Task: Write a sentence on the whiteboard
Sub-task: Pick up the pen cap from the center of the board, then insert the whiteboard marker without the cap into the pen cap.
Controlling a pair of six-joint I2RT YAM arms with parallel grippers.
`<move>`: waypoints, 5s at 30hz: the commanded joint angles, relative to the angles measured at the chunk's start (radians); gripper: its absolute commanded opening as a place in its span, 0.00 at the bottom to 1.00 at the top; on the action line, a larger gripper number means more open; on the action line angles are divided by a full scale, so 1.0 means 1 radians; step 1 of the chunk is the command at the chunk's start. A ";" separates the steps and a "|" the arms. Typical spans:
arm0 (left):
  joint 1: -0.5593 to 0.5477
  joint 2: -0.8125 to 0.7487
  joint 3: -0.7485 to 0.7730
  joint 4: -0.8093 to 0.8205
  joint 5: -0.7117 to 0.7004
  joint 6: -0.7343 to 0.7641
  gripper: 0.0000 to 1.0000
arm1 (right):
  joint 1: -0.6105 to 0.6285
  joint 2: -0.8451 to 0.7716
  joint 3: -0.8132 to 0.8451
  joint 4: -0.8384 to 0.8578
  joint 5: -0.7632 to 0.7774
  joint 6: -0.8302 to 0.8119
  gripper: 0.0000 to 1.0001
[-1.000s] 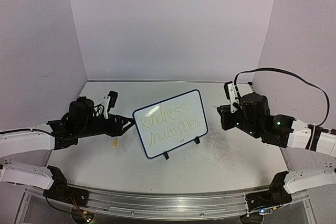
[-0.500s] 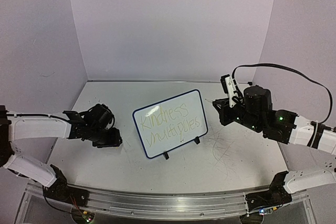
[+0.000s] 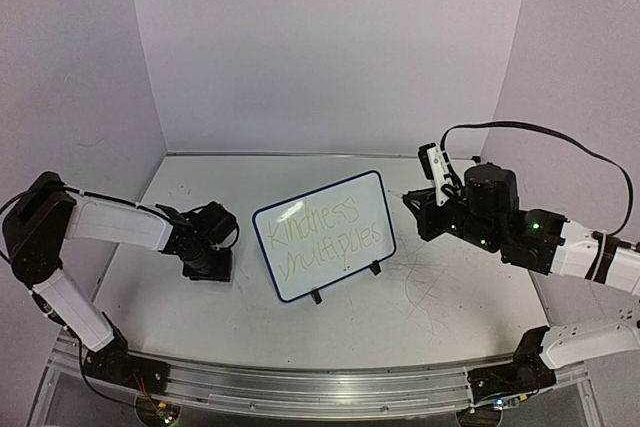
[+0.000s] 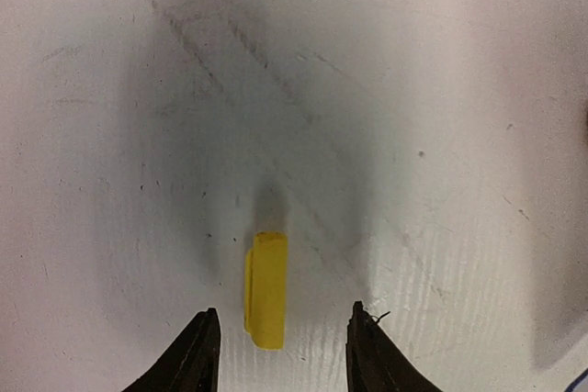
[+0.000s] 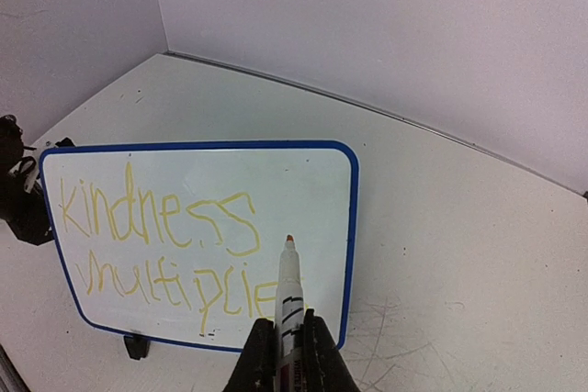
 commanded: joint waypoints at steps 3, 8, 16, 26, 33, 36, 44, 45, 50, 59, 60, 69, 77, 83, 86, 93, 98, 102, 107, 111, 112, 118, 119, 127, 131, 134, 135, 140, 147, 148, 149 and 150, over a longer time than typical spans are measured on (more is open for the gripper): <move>0.016 0.102 0.049 0.016 -0.038 0.036 0.40 | -0.004 -0.026 0.026 0.014 -0.031 -0.032 0.00; 0.016 0.083 0.011 0.037 -0.046 0.020 0.19 | -0.003 -0.047 0.025 0.010 -0.037 -0.046 0.00; 0.015 -0.217 -0.024 0.001 -0.045 -0.046 0.01 | -0.004 -0.045 0.040 0.007 -0.057 -0.057 0.00; 0.001 -0.599 0.216 0.031 0.018 0.355 0.00 | -0.003 -0.003 0.182 -0.055 -0.318 -0.062 0.00; -0.202 -0.583 0.175 0.357 0.154 0.944 0.00 | -0.001 0.198 0.449 -0.194 -0.610 0.019 0.00; -0.290 -0.506 0.193 0.416 0.061 1.137 0.00 | 0.001 0.280 0.549 -0.262 -0.623 0.065 0.00; -0.337 -0.469 0.077 0.595 -0.019 1.360 0.00 | 0.028 0.334 0.626 -0.284 -0.637 0.180 0.00; -0.339 -0.472 0.068 0.601 -0.017 1.368 0.00 | 0.033 0.343 0.632 -0.285 -0.642 0.190 0.00; -0.350 -0.475 0.050 0.602 -0.017 1.394 0.00 | 0.071 0.396 0.693 -0.306 -0.645 0.195 0.00; -0.359 -0.456 0.036 0.601 -0.033 1.433 0.00 | 0.083 0.430 0.719 -0.333 -0.625 0.193 0.00; -0.359 -0.454 0.036 0.600 -0.032 1.434 0.00 | 0.083 0.432 0.721 -0.333 -0.627 0.193 0.00; -0.360 -0.460 0.038 0.599 -0.027 1.436 0.00 | 0.086 0.451 0.730 -0.334 -0.629 0.188 0.00; -0.363 -0.453 0.041 0.596 -0.019 1.440 0.00 | 0.086 0.457 0.733 -0.333 -0.630 0.187 0.00; -0.365 -0.445 0.040 0.591 -0.032 1.445 0.00 | 0.087 0.445 0.729 -0.332 -0.619 0.188 0.00; -0.365 -0.438 0.040 0.590 -0.042 1.448 0.00 | 0.087 0.435 0.723 -0.331 -0.610 0.188 0.00; -0.371 -0.428 0.042 0.588 -0.047 1.451 0.00 | 0.087 0.442 0.724 -0.329 -0.608 0.190 0.00; -0.371 -0.426 0.042 0.584 -0.046 1.449 0.00 | 0.087 0.442 0.724 -0.329 -0.606 0.189 0.00; -0.374 -0.433 0.043 0.583 -0.043 1.451 0.00 | 0.087 0.457 0.722 -0.327 -0.618 0.192 0.00; -0.380 -0.437 0.044 0.584 -0.043 1.452 0.00 | 0.087 0.471 0.726 -0.326 -0.613 0.189 0.00; -0.386 -0.440 0.049 0.584 -0.041 1.452 0.00 | 0.087 0.486 0.729 -0.326 -0.614 0.191 0.00; -0.387 -0.442 0.047 0.583 -0.039 1.452 0.00 | 0.087 0.489 0.728 -0.326 -0.614 0.191 0.00; -0.398 -0.445 0.052 0.582 -0.038 1.448 0.00 | 0.088 0.513 0.734 -0.325 -0.637 0.189 0.00; -0.401 -0.446 0.056 0.583 -0.037 1.442 0.00 | 0.087 0.520 0.737 -0.324 -0.648 0.186 0.00; -0.446 -0.413 0.133 0.583 -0.078 1.430 0.00 | 0.089 0.622 0.810 -0.360 -0.747 0.225 0.00; -0.505 -0.354 0.216 0.585 -0.149 1.439 0.00 | 0.089 0.650 0.831 -0.360 -0.765 0.334 0.00; -0.577 -0.307 0.263 0.592 -0.206 1.479 0.00 | 0.089 0.664 0.840 -0.355 -0.770 0.431 0.00; -0.597 -0.297 0.277 0.592 -0.224 1.489 0.00 | 0.089 0.668 0.841 -0.347 -0.785 0.459 0.00; -0.625 -0.283 0.284 0.597 -0.263 1.480 0.00 | 0.097 0.650 0.808 -0.290 -0.788 0.545 0.00; -0.623 -0.382 0.194 0.534 -0.329 1.264 0.00 | 0.074 0.508 0.721 -0.270 -0.661 0.439 0.20; -0.623 -0.398 0.182 0.507 -0.336 1.210 0.00 | 0.062 0.480 0.710 -0.267 -0.638 0.422 0.31; -0.623 -0.408 0.171 0.470 -0.343 1.166 0.00 | 0.051 0.443 0.700 -0.262 -0.615 0.394 0.40; -0.623 -0.424 0.160 0.458 -0.346 1.104 0.00 | 0.041 0.416 0.697 -0.257 -0.590 0.375 0.49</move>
